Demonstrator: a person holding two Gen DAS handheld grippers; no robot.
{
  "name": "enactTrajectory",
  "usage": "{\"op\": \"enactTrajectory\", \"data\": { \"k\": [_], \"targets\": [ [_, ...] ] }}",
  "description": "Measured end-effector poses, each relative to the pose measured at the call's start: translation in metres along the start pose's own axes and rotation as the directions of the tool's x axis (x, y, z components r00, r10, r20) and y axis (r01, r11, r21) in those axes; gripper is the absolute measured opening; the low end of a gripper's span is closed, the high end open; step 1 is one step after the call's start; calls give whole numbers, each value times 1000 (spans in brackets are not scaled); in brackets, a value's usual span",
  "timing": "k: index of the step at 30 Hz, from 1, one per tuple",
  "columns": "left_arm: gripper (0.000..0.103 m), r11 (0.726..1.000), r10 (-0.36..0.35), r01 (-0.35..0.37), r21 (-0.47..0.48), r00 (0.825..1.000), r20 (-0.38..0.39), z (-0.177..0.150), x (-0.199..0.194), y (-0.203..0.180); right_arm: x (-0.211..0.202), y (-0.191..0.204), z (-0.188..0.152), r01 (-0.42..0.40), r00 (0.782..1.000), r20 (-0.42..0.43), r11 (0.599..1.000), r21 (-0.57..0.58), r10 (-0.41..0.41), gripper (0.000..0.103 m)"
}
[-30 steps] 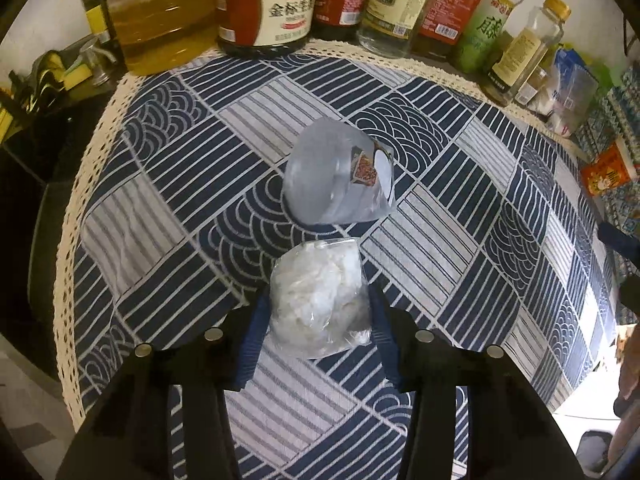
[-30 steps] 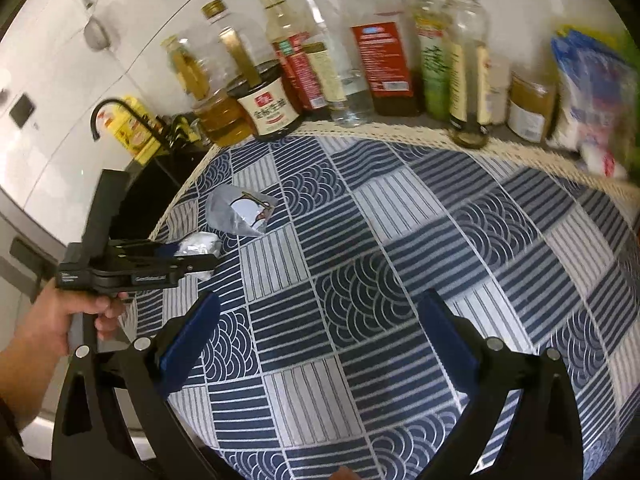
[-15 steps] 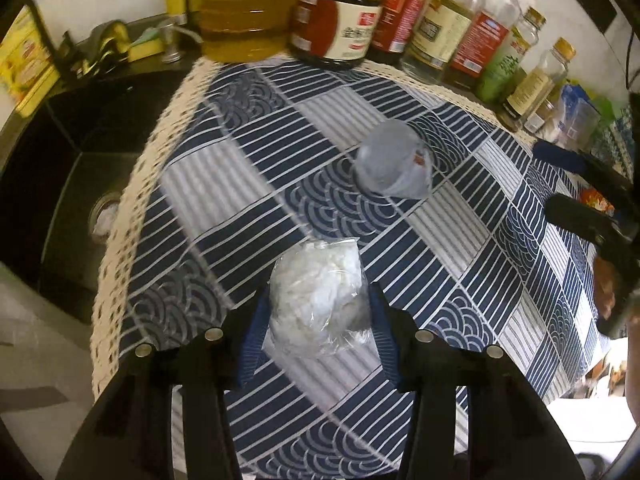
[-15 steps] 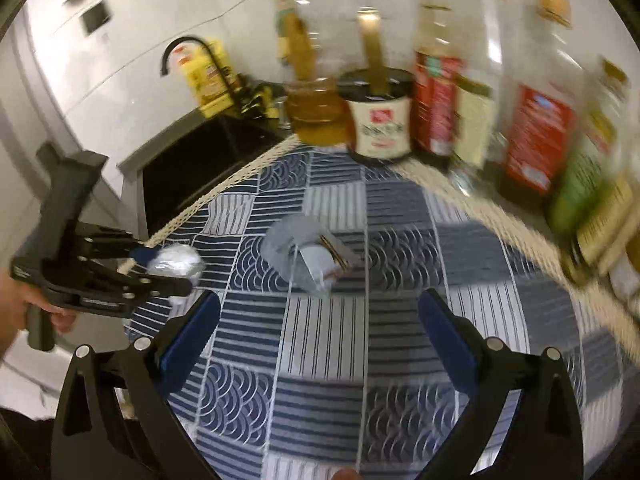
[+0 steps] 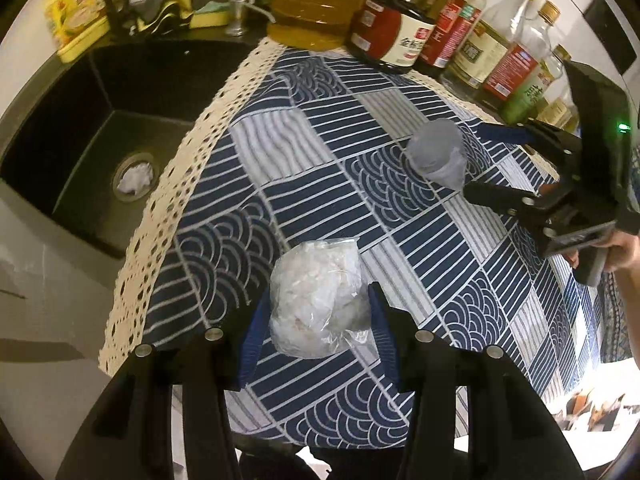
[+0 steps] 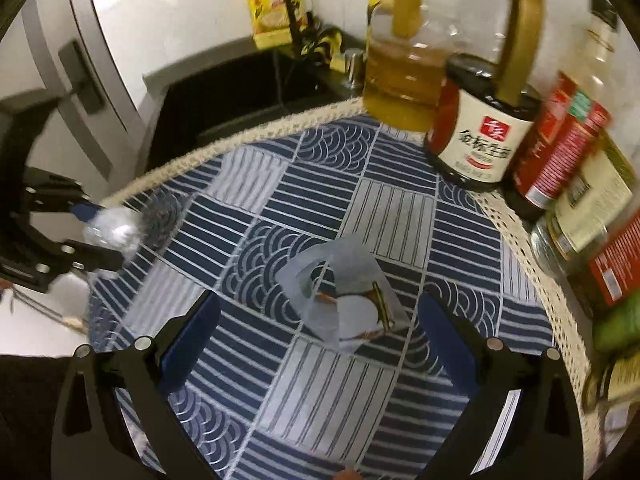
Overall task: Collect trash
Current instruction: 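Grasp the clear plastic cup with the right tool while the left tool holds the bag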
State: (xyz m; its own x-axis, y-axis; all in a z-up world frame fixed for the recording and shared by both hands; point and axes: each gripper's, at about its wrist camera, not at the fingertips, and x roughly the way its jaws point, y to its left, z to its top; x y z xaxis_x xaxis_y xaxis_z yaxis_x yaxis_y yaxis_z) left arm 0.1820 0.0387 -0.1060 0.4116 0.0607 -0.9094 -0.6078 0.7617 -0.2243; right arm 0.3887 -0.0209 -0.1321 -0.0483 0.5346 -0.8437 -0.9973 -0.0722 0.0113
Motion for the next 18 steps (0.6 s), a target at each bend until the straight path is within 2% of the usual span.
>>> {"op": "enactTrajectory", "data": {
  "k": [1, 6, 8, 9, 10, 18],
  "targets": [
    [46, 1000, 1, -1, -10, 1000, 0, -2, 0, 3, 6, -1, 2, 0, 1000, -12, 1000, -11, 0, 92],
    [46, 999, 6, -6, -39, 1000, -5, -8, 0, 12, 23, -5, 7, 8, 999, -44, 999, -47, -10, 89],
    [46, 999, 3, -4, -50, 1000, -9, -9, 1, 16, 30, -4, 9, 8, 998, -62, 998, -62, -12, 82],
    [46, 999, 2, -3, -53, 1000, -9, -9, 1, 16, 33, -4, 10, 17, 997, -70, 997, -71, -22, 73],
    [46, 999, 3, -3, -54, 1000, -11, -9, 1, 17, 34, -4, 10, 20, 997, -73, 997, -72, -25, 71],
    [46, 1000, -12, 11, -27, 1000, -18, -2, 4, 19, 30, -7, 9, 17, 998, -61, 1000, 7, -17, 70]
  ]
}}
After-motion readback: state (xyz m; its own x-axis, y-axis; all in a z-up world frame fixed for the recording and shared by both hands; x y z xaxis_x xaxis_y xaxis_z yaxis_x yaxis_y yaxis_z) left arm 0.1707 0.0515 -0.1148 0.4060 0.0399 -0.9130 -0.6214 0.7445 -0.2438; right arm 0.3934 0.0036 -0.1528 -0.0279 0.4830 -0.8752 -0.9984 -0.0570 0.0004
